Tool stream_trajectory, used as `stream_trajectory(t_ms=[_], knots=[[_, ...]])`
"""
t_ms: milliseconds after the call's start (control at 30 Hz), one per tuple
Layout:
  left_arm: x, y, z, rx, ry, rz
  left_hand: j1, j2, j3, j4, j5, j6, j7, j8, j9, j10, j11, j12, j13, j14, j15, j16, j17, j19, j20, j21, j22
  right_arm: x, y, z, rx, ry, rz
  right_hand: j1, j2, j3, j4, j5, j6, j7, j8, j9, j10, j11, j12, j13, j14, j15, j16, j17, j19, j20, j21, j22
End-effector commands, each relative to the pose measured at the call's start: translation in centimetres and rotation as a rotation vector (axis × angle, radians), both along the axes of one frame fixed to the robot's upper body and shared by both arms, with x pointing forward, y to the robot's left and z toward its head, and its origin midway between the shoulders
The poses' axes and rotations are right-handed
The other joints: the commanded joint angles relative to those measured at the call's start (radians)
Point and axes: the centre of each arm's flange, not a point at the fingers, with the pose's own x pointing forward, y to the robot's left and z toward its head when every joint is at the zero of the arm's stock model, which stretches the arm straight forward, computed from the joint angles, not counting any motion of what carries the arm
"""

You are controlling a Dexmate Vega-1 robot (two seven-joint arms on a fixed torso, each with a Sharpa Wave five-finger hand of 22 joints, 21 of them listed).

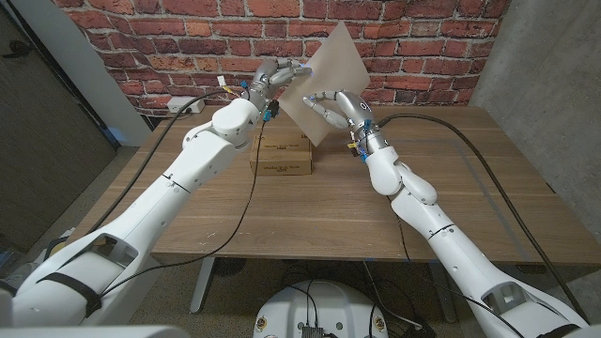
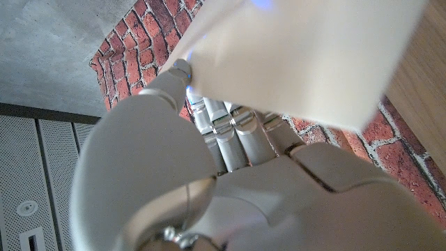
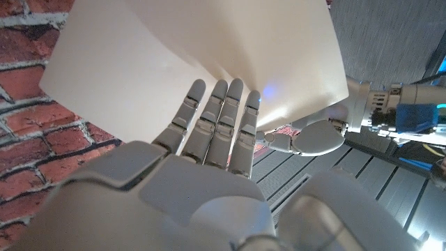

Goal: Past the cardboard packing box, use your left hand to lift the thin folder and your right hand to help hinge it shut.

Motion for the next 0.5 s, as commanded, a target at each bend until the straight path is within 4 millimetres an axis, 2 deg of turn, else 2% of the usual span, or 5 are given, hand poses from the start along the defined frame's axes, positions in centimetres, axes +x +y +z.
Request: stream_trajectory(t_ms=[33, 233, 333, 433, 500], knots=[[-0.2, -0.1, 0.5, 0.008, -0.028, -0.027, 0.009, 0.0, 0.005, 0.005, 0.002, 0.018, 0.011, 0.004, -0.001, 0.006, -0.012, 0.007, 0.009, -0.009, -0.01, -0.003, 0.002, -0.005, -0.137, 0.007, 0.003, 1.8, -1.6, 0.0, 0.145, 0.138, 0.146, 0.007, 0.017, 0.001, -0.006, 0.01, 0.008, 0.009, 0.008, 0.004, 0.009, 0.006, 0.012, 0.0, 0.011, -0.011, 0.008, -0.002, -0.002, 0.003, -0.001, 0.0], [-0.5, -0.4, 0.7, 0.004, -0.055, -0.093, 0.009, -0.001, 0.007, 0.006, 0.001, 0.02, 0.009, 0.004, -0.004, 0.006, -0.012, 0.005, 0.016, -0.01, -0.01, -0.004, 0.001, -0.008, -0.138, 0.008, 0.003, 3.2, -1.9, -0.2, 0.182, 0.236, 0.168, 0.051, 0.041, 0.02, -0.032, 0.017, -0.024, 0.018, 0.001, 0.005, -0.011, 0.012, 0.011, -0.001, 0.007, 0.001, 0.01, -0.01, 0.003, 0.005, -0.003, -0.004], [-0.7, -0.7, 0.8, 0.001, -0.068, -0.135, 0.009, -0.001, 0.007, 0.007, 0.001, 0.016, 0.009, 0.006, 0.001, 0.006, -0.013, 0.005, 0.019, -0.009, -0.01, -0.003, 0.002, -0.008, -0.139, 0.009, 0.003, 3.9, -2.0, -0.4, 0.194, 0.291, 0.182, 0.059, 0.045, 0.021, -0.038, 0.017, -0.069, 0.029, -0.009, 0.005, -0.043, 0.014, 0.005, -0.001, -0.009, 0.015, 0.006, -0.014, 0.006, 0.009, -0.005, -0.006], [-0.9, -1.0, 1.0, -0.009, -0.081, -0.177, 0.008, -0.001, 0.008, 0.008, 0.001, 0.017, 0.004, 0.006, -0.002, 0.008, -0.014, 0.004, 0.022, -0.009, -0.01, -0.004, 0.001, -0.008, -0.14, 0.01, 0.003, 4.7, -2.1, -0.4, 0.191, 0.356, 0.192, 0.062, 0.047, 0.019, -0.042, 0.014, -0.121, 0.041, -0.015, 0.006, -0.084, 0.023, -0.003, -0.001, -0.026, 0.038, 0.003, -0.019, 0.013, 0.024, -0.005, -0.008], [-1.0, -1.3, 1.1, -0.009, -0.089, -0.195, 0.008, -0.002, 0.008, 0.008, 0.001, 0.017, 0.007, 0.006, -0.002, 0.006, -0.016, 0.003, 0.025, -0.009, -0.01, -0.004, 0.001, -0.007, -0.139, 0.011, 0.003, 5.2, -2.1, -0.5, 0.191, 0.396, 0.2, 0.06, 0.047, 0.016, -0.042, 0.011, -0.153, 0.056, -0.016, 0.006, -0.107, 0.025, -0.006, -0.003, -0.035, 0.049, 0.003, -0.021, 0.016, 0.029, -0.006, -0.009]])
